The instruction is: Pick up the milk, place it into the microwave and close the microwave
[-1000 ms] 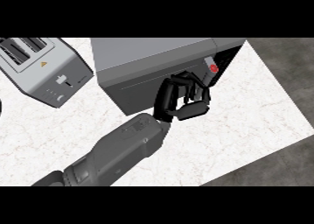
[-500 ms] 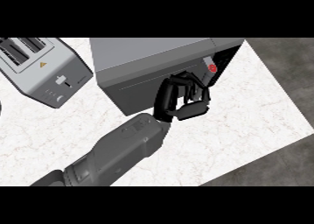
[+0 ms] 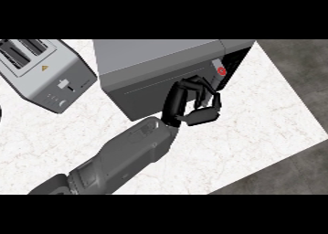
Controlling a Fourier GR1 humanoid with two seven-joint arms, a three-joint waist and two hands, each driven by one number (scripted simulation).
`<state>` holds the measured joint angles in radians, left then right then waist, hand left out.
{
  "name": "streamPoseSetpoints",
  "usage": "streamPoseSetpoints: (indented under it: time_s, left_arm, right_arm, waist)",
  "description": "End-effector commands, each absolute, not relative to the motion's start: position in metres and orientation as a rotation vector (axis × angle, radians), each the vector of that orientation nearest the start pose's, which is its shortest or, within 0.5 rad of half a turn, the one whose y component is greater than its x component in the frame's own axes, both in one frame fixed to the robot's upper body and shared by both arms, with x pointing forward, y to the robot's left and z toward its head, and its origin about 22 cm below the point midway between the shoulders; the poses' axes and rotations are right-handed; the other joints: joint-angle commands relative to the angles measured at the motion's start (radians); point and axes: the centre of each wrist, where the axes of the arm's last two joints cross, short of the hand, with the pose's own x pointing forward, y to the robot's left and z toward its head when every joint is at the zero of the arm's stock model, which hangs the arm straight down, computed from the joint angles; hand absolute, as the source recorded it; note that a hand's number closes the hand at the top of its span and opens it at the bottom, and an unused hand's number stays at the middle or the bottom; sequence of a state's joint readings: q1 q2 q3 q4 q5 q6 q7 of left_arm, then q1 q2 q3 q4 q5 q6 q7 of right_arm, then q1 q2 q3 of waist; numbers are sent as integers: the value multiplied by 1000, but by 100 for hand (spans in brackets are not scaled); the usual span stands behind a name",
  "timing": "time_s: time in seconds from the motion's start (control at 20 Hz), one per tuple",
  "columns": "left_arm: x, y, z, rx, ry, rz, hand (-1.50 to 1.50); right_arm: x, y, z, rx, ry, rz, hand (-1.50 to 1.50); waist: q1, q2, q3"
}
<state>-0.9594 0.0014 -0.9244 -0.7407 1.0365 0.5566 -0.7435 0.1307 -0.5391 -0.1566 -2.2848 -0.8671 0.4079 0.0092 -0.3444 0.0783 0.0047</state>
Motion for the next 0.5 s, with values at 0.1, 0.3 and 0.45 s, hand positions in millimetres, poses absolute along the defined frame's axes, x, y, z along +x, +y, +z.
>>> streamPoseSetpoints:
  time_s: [0.1, 0.3, 0.45]
  left_arm:
    - [359, 14, 21, -168, -1842, -190, 150]
    - [358, 18, 13, -124, -1797, -147, 150]
    - [360, 21, 11, -81, -1776, -136, 150]
  right_arm:
    - [170, -299, 190, 761, -2061, 484, -150]
    - [169, -301, 191, 771, -2054, 473, -150]
    - [166, -302, 194, 761, -2068, 480, -150]
  waist:
    - [11, 11, 0]
    - [29, 10, -3]
    - [46, -2, -3]
